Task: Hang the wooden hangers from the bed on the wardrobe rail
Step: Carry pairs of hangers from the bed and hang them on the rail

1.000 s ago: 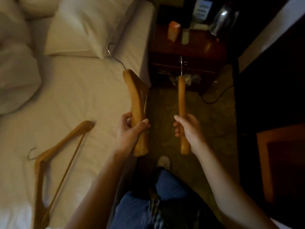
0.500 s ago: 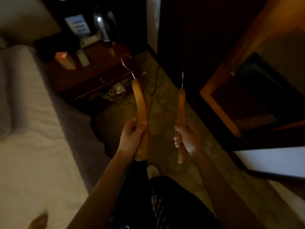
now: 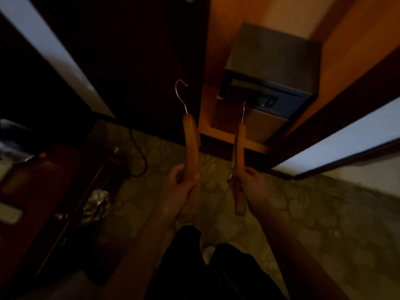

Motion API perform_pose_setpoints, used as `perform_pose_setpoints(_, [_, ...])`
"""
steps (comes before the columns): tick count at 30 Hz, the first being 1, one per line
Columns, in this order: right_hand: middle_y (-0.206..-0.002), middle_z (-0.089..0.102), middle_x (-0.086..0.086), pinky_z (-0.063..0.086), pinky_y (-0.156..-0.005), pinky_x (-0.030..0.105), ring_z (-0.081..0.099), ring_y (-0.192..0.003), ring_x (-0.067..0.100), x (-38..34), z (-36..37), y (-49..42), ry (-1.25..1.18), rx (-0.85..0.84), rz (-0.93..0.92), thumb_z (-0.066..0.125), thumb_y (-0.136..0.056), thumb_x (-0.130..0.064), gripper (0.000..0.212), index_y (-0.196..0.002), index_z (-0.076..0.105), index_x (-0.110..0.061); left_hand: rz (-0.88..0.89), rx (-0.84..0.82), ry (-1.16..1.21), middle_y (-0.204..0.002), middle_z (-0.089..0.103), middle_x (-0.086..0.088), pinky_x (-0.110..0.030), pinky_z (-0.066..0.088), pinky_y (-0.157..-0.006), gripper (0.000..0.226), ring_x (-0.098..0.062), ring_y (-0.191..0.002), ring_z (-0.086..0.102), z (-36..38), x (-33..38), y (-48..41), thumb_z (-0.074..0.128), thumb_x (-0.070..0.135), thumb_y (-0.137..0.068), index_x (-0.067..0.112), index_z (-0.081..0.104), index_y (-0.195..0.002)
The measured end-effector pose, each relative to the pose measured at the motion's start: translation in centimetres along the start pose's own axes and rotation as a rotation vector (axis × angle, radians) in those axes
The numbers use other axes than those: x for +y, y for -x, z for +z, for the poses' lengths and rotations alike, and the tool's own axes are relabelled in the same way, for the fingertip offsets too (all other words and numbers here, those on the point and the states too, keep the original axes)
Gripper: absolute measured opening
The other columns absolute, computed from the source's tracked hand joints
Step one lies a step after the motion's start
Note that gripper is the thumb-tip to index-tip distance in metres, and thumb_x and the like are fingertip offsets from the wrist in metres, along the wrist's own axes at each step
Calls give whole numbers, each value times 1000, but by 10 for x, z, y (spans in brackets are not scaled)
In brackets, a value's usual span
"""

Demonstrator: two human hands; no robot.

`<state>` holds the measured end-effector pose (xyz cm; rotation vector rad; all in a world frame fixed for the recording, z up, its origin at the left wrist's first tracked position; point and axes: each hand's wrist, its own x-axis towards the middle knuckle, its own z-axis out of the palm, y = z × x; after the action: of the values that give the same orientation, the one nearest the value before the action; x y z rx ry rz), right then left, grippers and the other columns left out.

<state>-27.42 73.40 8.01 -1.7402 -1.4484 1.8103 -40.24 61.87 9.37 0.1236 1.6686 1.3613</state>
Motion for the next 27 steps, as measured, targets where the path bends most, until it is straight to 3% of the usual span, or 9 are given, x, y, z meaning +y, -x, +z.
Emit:
perform_pose_setpoints(2, [-72,59,10,49,-56,28,56,-62,20,-9,2,0,-66,49,3,52,-89,-19,27,-101,62,3,-3,-66,-45,-105,62,-2,-43,52,-87,31,-25,-98,63,3,17,-17,62,13,-85,22,52,-113])
perform_pose_setpoints(4, [-73,59,12,49,-54,27,56,-62,20,-13,0,1,-118,87,-2,53,-90,-17,26,-101,62,4,2,-140,-94,-105,63,0,-44,54,-85,34,-25,-97,65,11,30,-31,64,16,-83,26,51,-113])
perform_pose_setpoints(6, [-76,59,16,49,-57,30,56,-63,22,-20,-7,3,-146,106,-7,53,-90,-16,26,-100,61,6,5,-211,-117,-101,63,3,-37,55,-73,42,-22,-88,67,20,40,-40,63,15,-84,23,47,-121])
perform_pose_setpoints(8, [-70,58,12,49,-52,24,56,-55,15,-28,-16,4,-159,127,-21,53,-90,-15,20,-94,61,3,11,-270,-162,-100,63,3,-30,54,-65,40,-19,-84,68,30,52,-47,61,14,-86,23,47,-122])
perform_pose_setpoints(10, [-62,53,8,47,-44,19,53,-43,7,-42,-28,3,-195,162,-50,53,-90,-13,16,-92,59,1,31,-326,-196,-104,63,-1,-27,54,-64,39,-18,-82,68,44,66,-52,60,14,-87,20,49,-123])
perform_pose_setpoints(14, [-60,52,11,47,-40,20,51,-38,9,-81,-51,-6,-263,229,-143,54,-89,-10,12,-86,59,1,95,-411,-224,-102,64,1,-23,57,-61,31,-15,-81,69,73,96,-59,60,14,-87,22,53,-116])
perform_pose_setpoints(18, [-59,52,11,46,-39,21,51,-38,11,-123,-79,-19,-293,267,-232,53,-88,-8,11,-80,56,-1,172,-446,-237,-102,63,4,-21,56,-61,40,-13,-80,69,110,137,-65,60,15,-86,19,49,-124])
perform_pose_setpoints(22, [-60,49,12,45,-47,27,50,-47,19,-163,-113,-36,-291,269,-317,55,-87,-9,15,-73,54,-3,267,-429,-223,-101,65,-3,-19,57,-56,34,-13,-77,68,150,182,-73,60,13,-87,24,48,-117])
perform_pose_setpoints(27, [-42,51,6,40,-34,18,46,-29,9,-232,-162,-54,-363,203,-399,52,-89,-4,24,-65,51,-4,390,-408,-157,-94,63,-3,-19,57,-55,39,-12,-67,67,204,241,-73,57,6,-87,10,47,-125])
